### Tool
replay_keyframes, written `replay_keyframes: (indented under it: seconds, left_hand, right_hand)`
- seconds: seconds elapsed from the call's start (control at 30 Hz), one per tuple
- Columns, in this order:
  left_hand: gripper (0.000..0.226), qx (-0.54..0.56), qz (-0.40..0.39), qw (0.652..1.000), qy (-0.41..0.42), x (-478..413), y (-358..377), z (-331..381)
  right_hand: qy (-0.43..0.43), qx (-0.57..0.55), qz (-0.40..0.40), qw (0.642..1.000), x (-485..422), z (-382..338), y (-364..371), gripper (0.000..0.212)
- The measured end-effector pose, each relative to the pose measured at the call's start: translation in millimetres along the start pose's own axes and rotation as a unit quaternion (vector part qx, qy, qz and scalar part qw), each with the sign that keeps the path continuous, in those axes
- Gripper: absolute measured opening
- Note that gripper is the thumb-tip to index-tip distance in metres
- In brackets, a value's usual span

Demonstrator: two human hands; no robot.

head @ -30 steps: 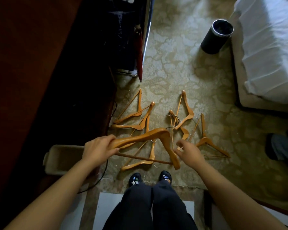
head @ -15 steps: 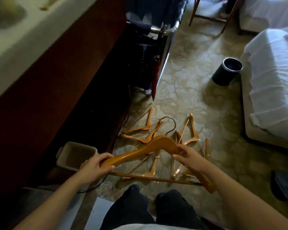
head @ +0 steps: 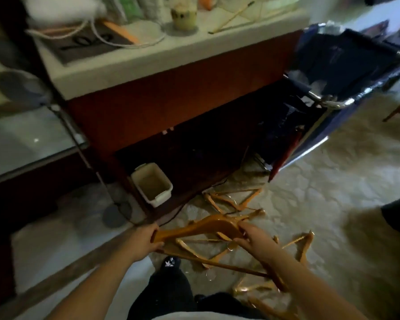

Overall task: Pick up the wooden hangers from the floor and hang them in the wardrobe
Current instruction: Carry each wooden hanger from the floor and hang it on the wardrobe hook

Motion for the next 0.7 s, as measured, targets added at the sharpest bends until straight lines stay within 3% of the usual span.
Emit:
replay_keyframes:
  seconds: [0.13, 0.33, 0.7]
  left_hand:
    - [0.018, 0.050, 0.055, 0.995, -0.062, 53.5, 29.3, -19.8]
    - [0.030, 0.177, 0.117, 0.963, -0.166, 122.2, 65.7, -42.9]
    - [0.035, 0.288, 0.175, 0.875, -0.348, 282.9, 119.8, -150.4]
  right_hand:
    - [-0.118, 0.114, -0.047, 0.985, -9.7, -38.3, 25.3, 0.024]
    - [-0.258, 0.171, -0.132, 0.942, -13.8, -114.2, 86.7, 0.018]
    - [-0.428, 0.272, -0.261, 0.821, 43.0, -266.5, 245.5, 0.020]
Point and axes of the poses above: each hand's wrist, its own x-axis away from the middle knuckle, its own y-axis out of the palm, z = x × y, the point moved 4 cm from there along -x, towards the middle knuckle, and after that the axes turned 6 degrees about z, right-handed, at the moved point
